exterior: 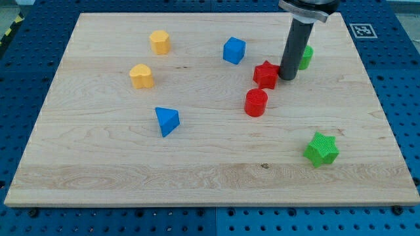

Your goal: Place the red blocks towards the center of the board

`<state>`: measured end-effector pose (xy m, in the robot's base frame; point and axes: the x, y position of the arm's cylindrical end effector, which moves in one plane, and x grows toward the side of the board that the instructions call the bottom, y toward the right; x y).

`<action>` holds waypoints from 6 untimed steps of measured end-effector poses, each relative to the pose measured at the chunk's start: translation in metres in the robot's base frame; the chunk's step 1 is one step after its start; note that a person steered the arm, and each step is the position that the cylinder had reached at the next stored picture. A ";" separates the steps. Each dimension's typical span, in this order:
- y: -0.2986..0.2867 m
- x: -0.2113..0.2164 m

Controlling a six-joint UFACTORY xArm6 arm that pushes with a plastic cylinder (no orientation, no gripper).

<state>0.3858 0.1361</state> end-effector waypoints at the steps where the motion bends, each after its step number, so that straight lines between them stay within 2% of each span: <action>1: -0.026 0.011; 3: -0.040 0.031; 4: 0.003 0.052; 5: 0.021 0.094; 6: -0.022 0.121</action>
<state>0.5066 0.1144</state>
